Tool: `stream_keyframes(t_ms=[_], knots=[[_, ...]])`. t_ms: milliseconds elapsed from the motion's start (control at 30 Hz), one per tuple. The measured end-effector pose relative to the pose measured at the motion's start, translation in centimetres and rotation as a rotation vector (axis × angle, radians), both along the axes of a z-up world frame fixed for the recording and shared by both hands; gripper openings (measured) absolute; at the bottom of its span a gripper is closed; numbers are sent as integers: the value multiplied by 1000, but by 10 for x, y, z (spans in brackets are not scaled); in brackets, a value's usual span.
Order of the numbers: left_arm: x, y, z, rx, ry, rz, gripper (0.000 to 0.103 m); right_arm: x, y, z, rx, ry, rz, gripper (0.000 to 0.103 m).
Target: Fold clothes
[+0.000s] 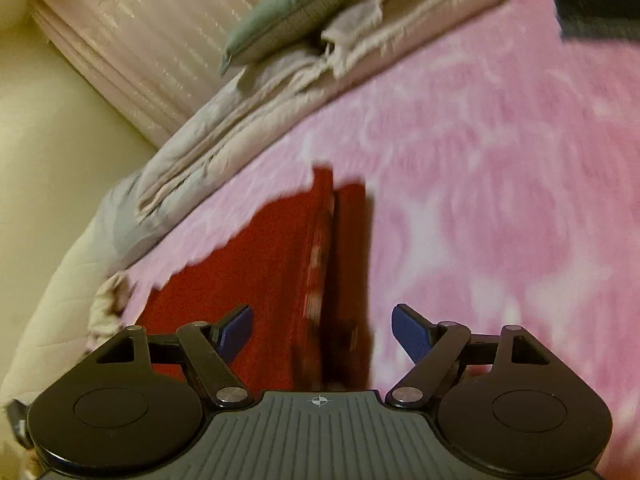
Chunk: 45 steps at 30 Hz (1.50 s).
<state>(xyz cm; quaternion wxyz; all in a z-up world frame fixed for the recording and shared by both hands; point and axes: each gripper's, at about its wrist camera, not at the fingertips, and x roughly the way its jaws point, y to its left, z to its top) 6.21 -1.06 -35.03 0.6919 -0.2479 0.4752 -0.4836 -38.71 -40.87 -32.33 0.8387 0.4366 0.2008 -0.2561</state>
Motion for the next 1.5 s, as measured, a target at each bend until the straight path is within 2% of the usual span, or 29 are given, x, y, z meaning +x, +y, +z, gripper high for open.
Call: stream_keyframes(t_ms=[167, 233, 267, 300, 333, 400, 500, 600, 700, 767, 800, 833, 867, 900, 1000, 1067, 1167, 1267, 1300, 1333, 1367, 1400, 1500], knots=[[-15, 5, -20, -62, 86, 32, 40, -5, 16, -15, 69, -54, -15, 67], [-16, -1, -24, -70, 87, 31, 38, -4, 18, -19, 76, -52, -19, 41], [-16, -6, -25, -67, 83, 24, 31, -2, 16, -21, 87, -53, -21, 34], [-15, -10, -26, -62, 80, 17, 8, 0, 14, -22, 96, -49, -24, 22], [-15, -13, -26, -58, 81, 6, 4, 1, 13, -21, 98, -39, -29, 14], [-11, -9, -22, -58, 65, 15, 3, 0, 12, -14, 67, -4, -47, 11], [-3, 5, -3, -33, -23, 20, 3, -8, 11, 1, 16, 43, -77, 9], [-2, 6, 1, 74, -91, -13, 3, -8, 10, 1, 18, 84, -72, 9], [-14, -11, -13, 205, -166, -72, 4, 4, 17, -18, -3, 172, -51, 9], [-20, -16, -20, 208, -164, -61, 5, 5, 22, -18, -17, 180, -40, 10], [-21, -15, -20, 204, -156, -48, 8, 5, 24, -17, -25, 183, -36, 20], [-21, -14, -20, 203, -150, -37, 11, 5, 25, -14, -33, 187, -30, 46], [-20, -13, -18, 209, -154, -34, 17, 5, 26, -10, -53, 191, -25, 56], [-19, -12, -14, 217, -163, -36, 22, 4, 26, -4, -86, 192, -24, 60], [-13, -12, 1, 215, -210, -9, 33, 2, 18, 9, -133, 182, -41, 60], [-5, -19, 11, 185, -230, 3, 34, 6, 6, 12, -125, 147, -53, 60], [1, -43, 18, 183, -264, -30, 35, 18, -9, 10, -111, 102, -54, 60], [4, -68, 15, 227, -302, -52, 32, 34, -21, 3, -69, 64, -41, 60], [5, -73, 13, 237, -305, -55, 28, 39, -23, -1, -60, 65, -41, 60], [7, -77, 10, 244, -305, -59, 20, 44, -26, -5, -56, 75, -37, 43], [9, -81, 7, 251, -306, -63, 5, 47, -28, -8, -55, 89, -31, 22], [10, -83, 5, 255, -307, -61, 4, 50, -30, -11, -54, 103, -24, 9], [12, -80, 5, 261, -336, -49, 3, 52, -29, -12, -113, 147, -20, 7]])
